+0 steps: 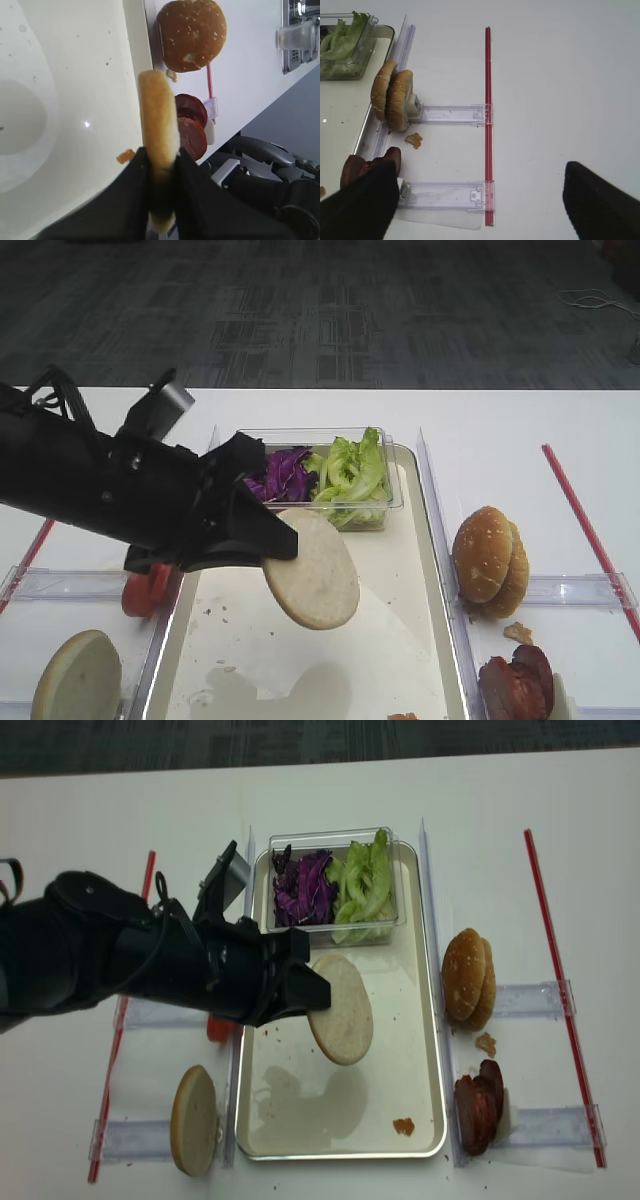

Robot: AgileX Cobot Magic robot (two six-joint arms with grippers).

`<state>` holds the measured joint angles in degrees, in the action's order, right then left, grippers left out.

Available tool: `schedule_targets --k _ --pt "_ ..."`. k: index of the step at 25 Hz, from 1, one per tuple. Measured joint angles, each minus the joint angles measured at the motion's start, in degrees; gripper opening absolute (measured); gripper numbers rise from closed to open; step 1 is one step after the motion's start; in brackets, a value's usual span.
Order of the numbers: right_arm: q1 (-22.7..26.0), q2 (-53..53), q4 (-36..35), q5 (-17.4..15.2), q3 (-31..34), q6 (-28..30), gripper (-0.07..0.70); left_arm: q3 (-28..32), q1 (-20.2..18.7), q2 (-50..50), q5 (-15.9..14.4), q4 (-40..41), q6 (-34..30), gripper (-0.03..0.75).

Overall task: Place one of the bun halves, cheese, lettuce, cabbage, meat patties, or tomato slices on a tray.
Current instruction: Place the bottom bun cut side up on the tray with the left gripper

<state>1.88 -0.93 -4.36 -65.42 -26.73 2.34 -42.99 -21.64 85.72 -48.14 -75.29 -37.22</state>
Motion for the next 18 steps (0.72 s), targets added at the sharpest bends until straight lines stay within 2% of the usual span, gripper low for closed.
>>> schedule_targets --k 8,18 --pt "0.0 0.0 0.0 0.0 0.0 0.0 0.693 3.69 0.0 4.18 0.11 -9.22 -10.18 0.095" --pt "0.0 0.0 0.0 0.0 0.0 0.0 0.693 3.81 0.0 9.4 0.01 -12.51 -14.43 0.095"
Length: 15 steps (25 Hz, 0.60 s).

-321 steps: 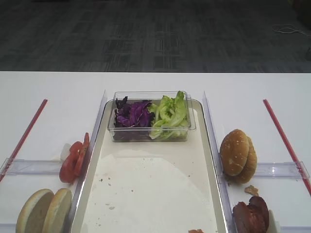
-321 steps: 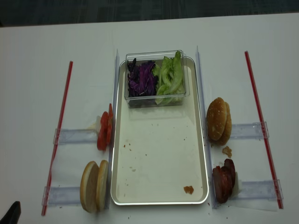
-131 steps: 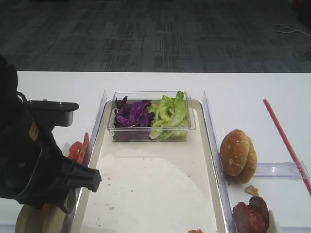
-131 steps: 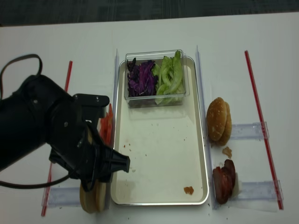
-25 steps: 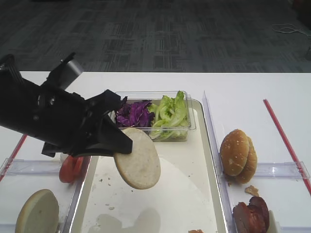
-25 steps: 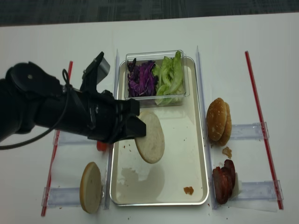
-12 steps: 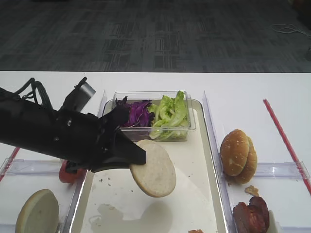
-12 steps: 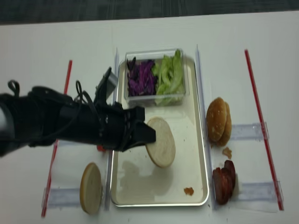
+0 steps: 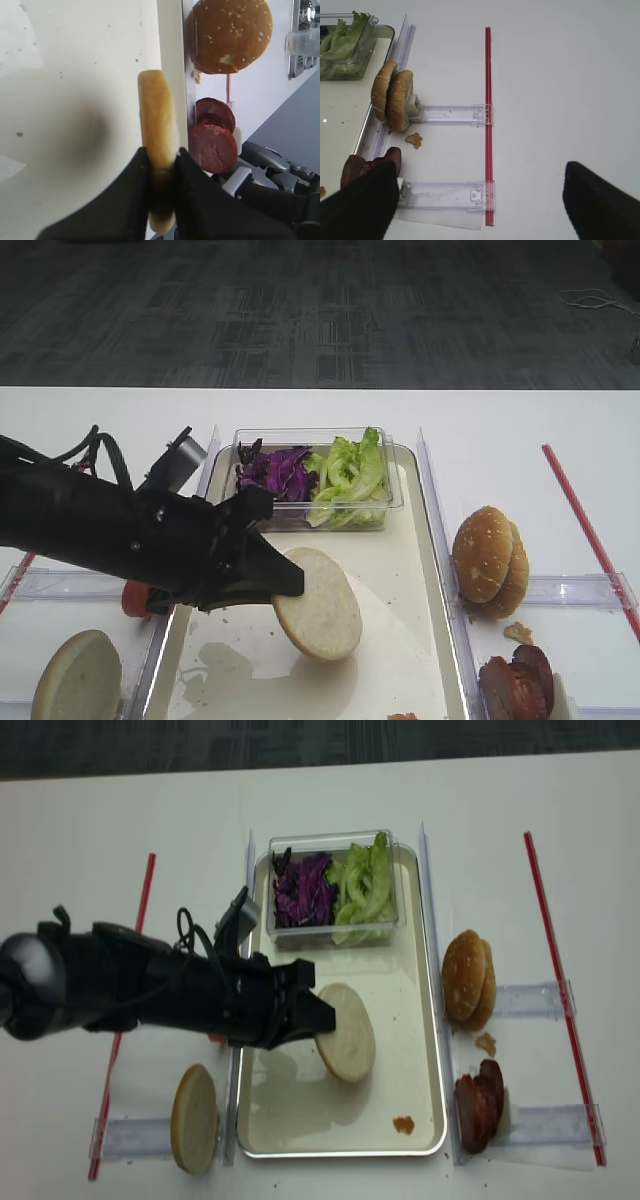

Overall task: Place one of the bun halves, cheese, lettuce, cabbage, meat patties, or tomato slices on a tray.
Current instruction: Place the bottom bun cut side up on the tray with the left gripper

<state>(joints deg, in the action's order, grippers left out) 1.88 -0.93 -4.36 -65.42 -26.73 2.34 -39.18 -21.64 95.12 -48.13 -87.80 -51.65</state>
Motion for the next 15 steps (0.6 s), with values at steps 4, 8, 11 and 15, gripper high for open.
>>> schedule_targets --k 4,8,11,15 --pt "0.0 0.0 0.0 0.0 0.0 0.0 0.693 0.11 0.0 1.42 0.0 -0.44 -0.7 0.095" --pt "0.0 0.0 0.0 0.0 0.0 0.0 0.693 0.24 0.0 3.49 -0.1 -0.67 -1.64 0.095" --pt "0.0 0.0 0.0 0.0 0.0 0.0 0.693 0.24 0.0 4.44 -0.1 -1.01 -2.08 0.095" --pt "0.0 0.0 0.0 0.0 0.0 0.0 0.693 0.24 0.0 4.58 -0.1 -1.13 -3.19 0.095"
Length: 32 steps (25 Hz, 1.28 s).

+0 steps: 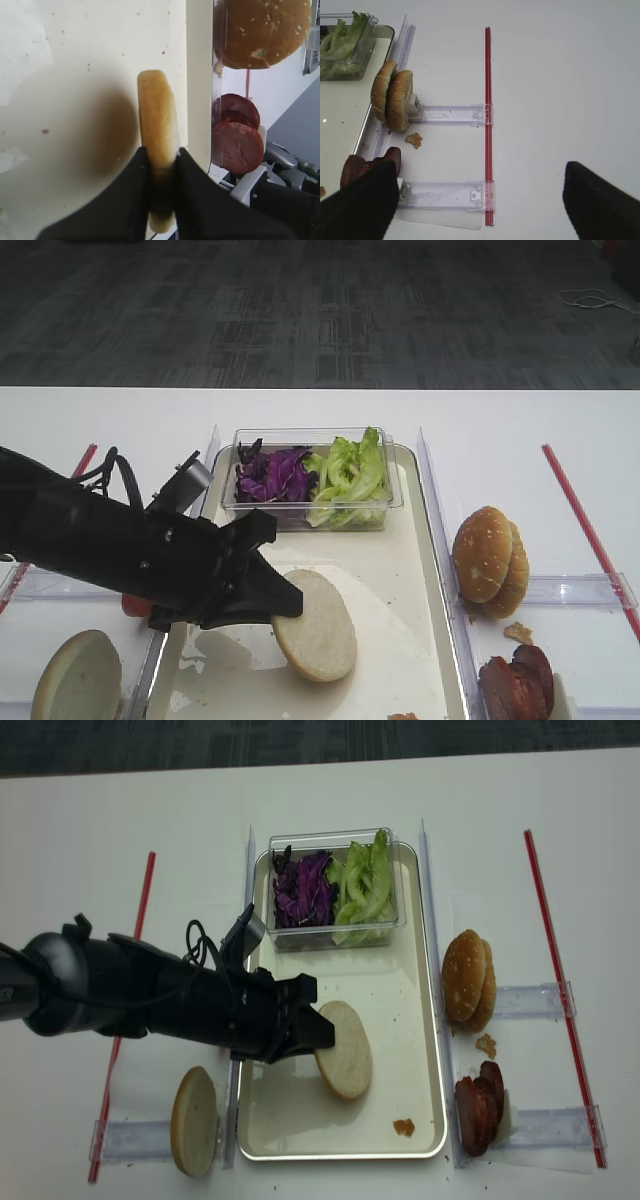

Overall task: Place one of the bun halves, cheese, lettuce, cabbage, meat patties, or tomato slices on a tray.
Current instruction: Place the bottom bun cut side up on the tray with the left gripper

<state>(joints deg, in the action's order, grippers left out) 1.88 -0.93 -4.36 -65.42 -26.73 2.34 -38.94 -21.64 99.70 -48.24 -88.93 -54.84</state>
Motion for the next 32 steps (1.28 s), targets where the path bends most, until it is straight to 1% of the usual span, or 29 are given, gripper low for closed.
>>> schedule_targets --k 17,22,30,32 --pt "0.0 0.0 0.0 0.0 0.0 -0.11 0.693 0.0 0.0 0.66 0.59 0.0 -1.99 0.094" --pt "0.0 0.0 0.0 0.0 0.0 -0.11 0.693 0.0 0.0 3.4 -0.17 -0.13 -2.12 0.094" --pt "0.0 0.0 0.0 0.0 0.0 -0.11 0.693 0.0 0.0 3.65 -0.61 -0.47 -2.99 0.094" --pt "0.0 0.0 0.0 0.0 0.0 -0.11 0.693 0.0 0.0 3.65 -0.61 -0.47 -3.17 0.108"
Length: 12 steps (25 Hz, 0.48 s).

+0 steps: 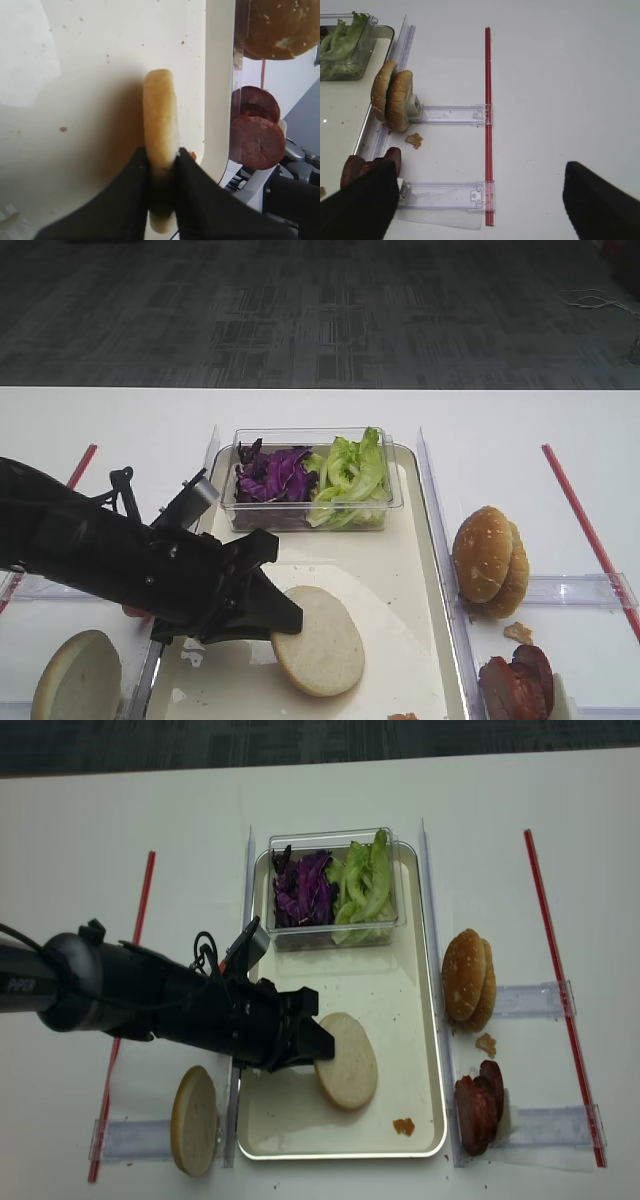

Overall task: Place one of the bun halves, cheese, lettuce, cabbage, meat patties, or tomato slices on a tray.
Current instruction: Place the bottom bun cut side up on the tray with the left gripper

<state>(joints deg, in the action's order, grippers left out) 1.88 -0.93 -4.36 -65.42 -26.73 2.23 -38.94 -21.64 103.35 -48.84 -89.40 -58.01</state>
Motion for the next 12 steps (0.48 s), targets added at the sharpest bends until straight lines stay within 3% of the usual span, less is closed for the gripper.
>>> schedule_targets --k 8,12 --pt "0.0 0.0 0.0 0.0 0.0 0.0 0.693 0.0 0.0 0.0 0.65 0.0 -0.4 0.257" --pt "0.0 0.0 0.0 0.0 0.0 0.0 0.693 0.0 0.0 0.0 0.84 0.0 -0.44 0.294"
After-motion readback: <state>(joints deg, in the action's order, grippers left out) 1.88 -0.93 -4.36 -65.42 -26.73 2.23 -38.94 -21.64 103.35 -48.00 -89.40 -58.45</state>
